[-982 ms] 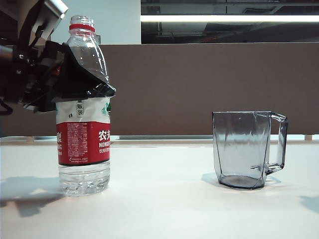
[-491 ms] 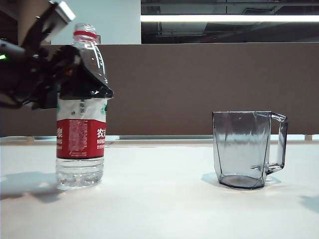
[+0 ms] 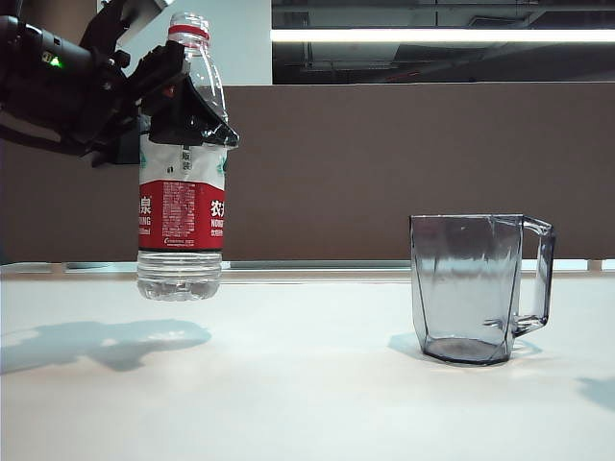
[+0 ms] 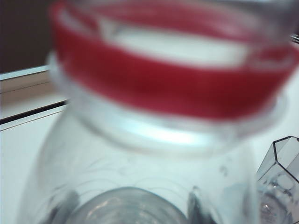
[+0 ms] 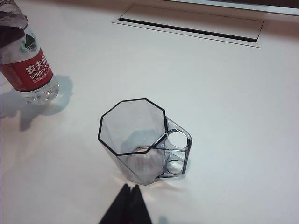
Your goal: Pick up the mineral water bottle with the left hand on the table and pour water into the mug until it's half full.
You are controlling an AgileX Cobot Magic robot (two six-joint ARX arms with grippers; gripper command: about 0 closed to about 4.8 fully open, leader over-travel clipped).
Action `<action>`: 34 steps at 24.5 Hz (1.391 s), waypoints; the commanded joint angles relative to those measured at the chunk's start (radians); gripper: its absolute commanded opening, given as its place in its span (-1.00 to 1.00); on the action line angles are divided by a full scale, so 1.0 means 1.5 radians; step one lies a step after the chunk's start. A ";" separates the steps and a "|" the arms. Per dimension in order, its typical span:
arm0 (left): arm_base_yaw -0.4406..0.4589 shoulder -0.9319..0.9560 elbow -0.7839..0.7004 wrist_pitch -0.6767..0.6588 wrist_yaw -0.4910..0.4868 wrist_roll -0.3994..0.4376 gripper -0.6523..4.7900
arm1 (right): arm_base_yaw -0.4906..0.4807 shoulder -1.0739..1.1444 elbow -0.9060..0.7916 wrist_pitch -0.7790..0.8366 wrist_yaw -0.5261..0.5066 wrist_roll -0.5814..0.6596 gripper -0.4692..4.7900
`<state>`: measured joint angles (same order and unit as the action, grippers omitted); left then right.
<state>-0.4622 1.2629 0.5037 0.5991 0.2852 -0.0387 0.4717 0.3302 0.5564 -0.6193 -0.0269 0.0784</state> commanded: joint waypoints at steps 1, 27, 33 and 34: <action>0.001 -0.005 0.008 0.040 0.005 -0.002 0.22 | 0.001 -0.001 0.005 0.011 -0.001 -0.003 -0.83; -0.223 0.236 0.278 -0.108 -0.258 0.290 0.22 | 0.001 -0.001 0.005 0.027 -0.001 -0.003 -0.83; -0.260 0.249 0.279 -0.115 -0.301 0.406 0.22 | 0.001 -0.001 0.005 0.027 -0.002 -0.003 -0.83; -0.268 0.252 0.279 -0.116 -0.311 0.424 0.22 | 0.001 -0.001 0.005 0.027 -0.001 -0.003 -0.83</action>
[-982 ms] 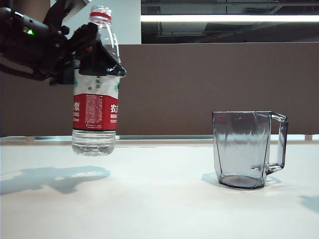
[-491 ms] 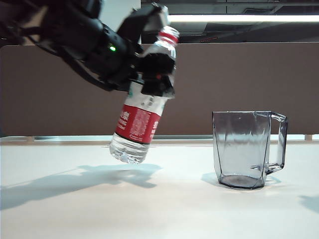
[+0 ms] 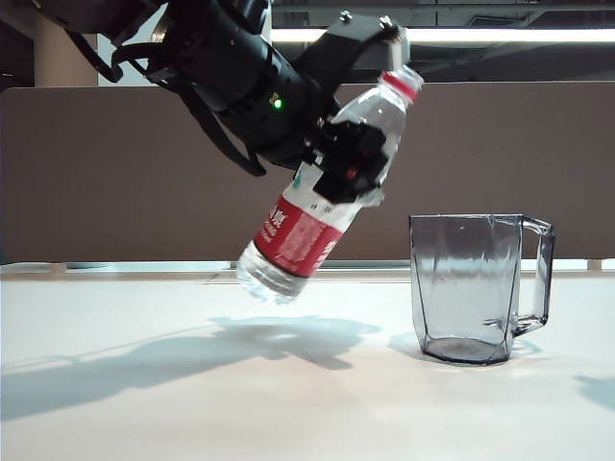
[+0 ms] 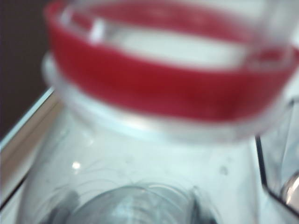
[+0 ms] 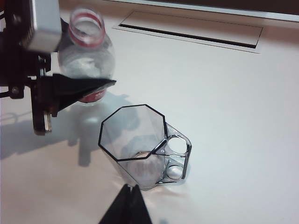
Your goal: Pick up the mineral water bottle with the left hand on the table and pour water into the mug until it's half full.
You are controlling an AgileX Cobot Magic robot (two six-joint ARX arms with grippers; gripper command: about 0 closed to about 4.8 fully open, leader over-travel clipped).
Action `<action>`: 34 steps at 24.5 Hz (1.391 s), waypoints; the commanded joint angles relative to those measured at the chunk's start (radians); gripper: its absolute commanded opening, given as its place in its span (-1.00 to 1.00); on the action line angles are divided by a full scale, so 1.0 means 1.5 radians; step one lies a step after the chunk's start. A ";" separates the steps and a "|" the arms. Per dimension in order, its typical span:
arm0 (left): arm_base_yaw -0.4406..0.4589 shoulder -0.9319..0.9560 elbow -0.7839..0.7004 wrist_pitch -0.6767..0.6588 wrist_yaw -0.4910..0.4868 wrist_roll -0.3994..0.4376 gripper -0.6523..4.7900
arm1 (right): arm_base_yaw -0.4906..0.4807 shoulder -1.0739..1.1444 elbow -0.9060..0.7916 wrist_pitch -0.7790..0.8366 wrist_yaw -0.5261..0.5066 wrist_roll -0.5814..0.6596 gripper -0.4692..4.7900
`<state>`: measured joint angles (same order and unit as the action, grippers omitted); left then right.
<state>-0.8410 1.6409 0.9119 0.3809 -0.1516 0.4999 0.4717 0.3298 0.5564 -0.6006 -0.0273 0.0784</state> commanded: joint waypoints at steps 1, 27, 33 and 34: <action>-0.021 0.002 0.007 0.029 -0.022 0.074 0.22 | 0.001 -0.001 0.005 0.014 -0.001 -0.003 -0.83; -0.039 0.086 0.096 0.023 -0.126 0.374 0.22 | 0.001 -0.001 0.005 0.014 -0.016 -0.003 -0.83; -0.044 0.086 0.096 0.023 -0.141 0.438 0.22 | 0.001 -0.001 0.005 0.014 -0.016 -0.003 -0.83; -0.044 0.086 0.096 0.023 -0.140 0.443 0.22 | 0.001 -0.001 0.005 0.014 -0.016 -0.003 -0.83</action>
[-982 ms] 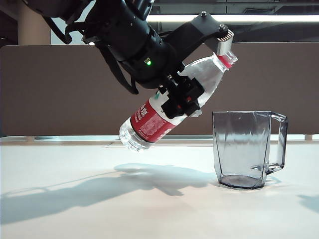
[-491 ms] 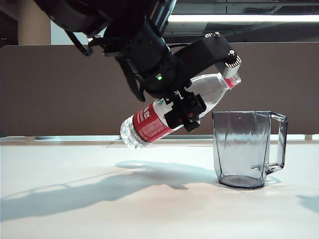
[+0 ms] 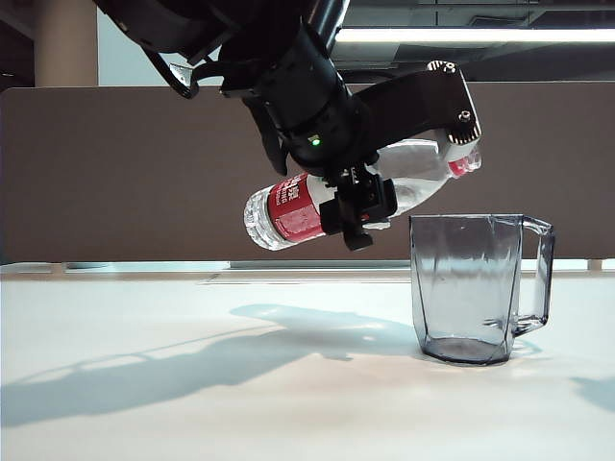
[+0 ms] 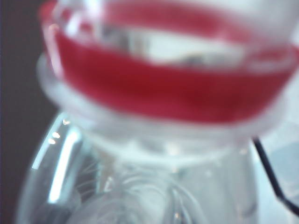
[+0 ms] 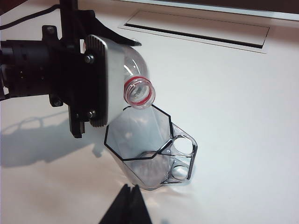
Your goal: Pick up the mineral water bottle with the left hand on the table and pour water into the mug until it's half full.
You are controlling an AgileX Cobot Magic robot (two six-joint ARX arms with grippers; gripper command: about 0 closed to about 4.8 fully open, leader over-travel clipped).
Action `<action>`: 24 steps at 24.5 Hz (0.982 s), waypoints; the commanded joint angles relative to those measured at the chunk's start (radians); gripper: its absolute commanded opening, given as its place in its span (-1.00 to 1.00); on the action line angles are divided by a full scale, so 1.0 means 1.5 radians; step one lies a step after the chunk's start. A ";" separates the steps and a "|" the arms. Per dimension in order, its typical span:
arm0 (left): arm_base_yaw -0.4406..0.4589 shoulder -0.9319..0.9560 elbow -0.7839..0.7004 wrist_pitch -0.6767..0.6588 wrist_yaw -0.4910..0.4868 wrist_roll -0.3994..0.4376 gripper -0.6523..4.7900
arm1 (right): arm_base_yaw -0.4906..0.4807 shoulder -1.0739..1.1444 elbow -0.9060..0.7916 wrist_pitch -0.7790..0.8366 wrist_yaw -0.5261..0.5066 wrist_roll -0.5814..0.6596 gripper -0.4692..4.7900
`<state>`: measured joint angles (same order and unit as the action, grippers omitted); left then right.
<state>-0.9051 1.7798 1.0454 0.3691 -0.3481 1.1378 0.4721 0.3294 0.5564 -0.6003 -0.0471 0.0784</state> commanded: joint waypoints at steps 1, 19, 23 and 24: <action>-0.001 -0.006 0.007 0.030 -0.009 0.028 0.22 | 0.000 0.000 0.005 0.014 -0.003 -0.003 -0.83; 0.002 -0.006 0.007 0.029 -0.010 0.129 0.22 | 0.000 0.000 0.005 0.014 -0.018 -0.003 -0.83; 0.002 -0.006 0.007 0.029 -0.012 0.132 0.22 | 0.000 0.000 0.005 0.014 -0.018 -0.003 -0.83; 0.002 -0.006 0.007 0.029 -0.013 0.132 0.22 | 0.000 0.000 0.005 0.014 -0.018 -0.003 -0.83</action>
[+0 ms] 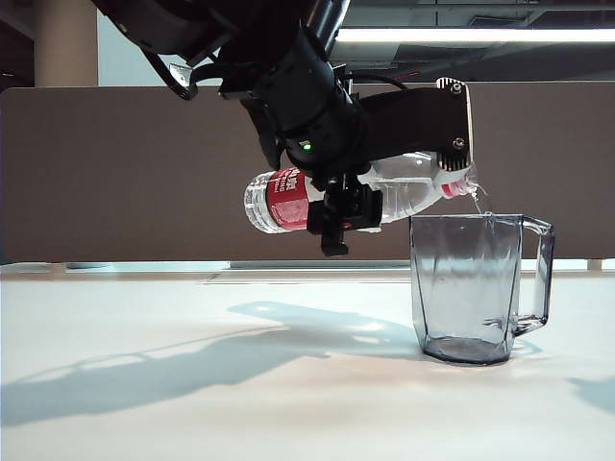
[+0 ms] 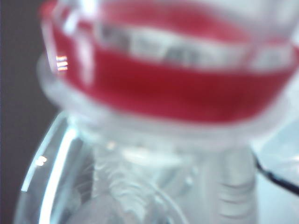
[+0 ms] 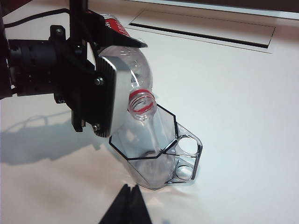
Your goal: Pick up the mineral water bottle with the left hand on the table and pour water into the mug until it's half full.
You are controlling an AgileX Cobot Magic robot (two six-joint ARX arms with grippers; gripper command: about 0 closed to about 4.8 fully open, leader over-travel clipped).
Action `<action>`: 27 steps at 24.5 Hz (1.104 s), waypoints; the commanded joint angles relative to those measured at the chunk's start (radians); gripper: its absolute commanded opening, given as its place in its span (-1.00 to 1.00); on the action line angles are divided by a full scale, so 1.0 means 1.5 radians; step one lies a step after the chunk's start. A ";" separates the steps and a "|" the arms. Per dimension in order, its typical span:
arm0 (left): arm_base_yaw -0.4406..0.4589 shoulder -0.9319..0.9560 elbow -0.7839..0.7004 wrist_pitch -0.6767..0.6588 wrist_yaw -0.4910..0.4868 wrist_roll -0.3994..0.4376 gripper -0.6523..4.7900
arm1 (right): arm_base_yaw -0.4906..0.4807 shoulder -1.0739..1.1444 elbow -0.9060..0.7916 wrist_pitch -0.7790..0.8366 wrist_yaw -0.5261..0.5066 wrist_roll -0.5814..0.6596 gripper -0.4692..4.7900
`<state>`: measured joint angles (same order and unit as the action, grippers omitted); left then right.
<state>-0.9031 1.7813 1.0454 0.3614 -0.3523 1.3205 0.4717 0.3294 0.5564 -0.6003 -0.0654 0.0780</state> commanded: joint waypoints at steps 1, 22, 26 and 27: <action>0.000 -0.007 0.007 0.034 -0.010 0.010 0.22 | 0.001 0.000 0.005 0.014 -0.005 -0.003 -0.83; 0.011 -0.007 0.007 0.034 -0.006 0.047 0.22 | 0.001 0.000 0.005 0.013 -0.016 -0.021 -0.83; 0.011 -0.007 0.007 0.034 -0.006 0.054 0.22 | 0.001 0.000 0.005 0.009 -0.016 -0.021 -0.83; 0.011 -0.007 0.007 0.034 -0.006 0.055 0.22 | 0.001 0.000 0.005 0.005 -0.016 -0.021 -0.83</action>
<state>-0.8867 1.7813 1.0454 0.3618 -0.3599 1.3941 0.4717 0.3294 0.5564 -0.6022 -0.0837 0.0517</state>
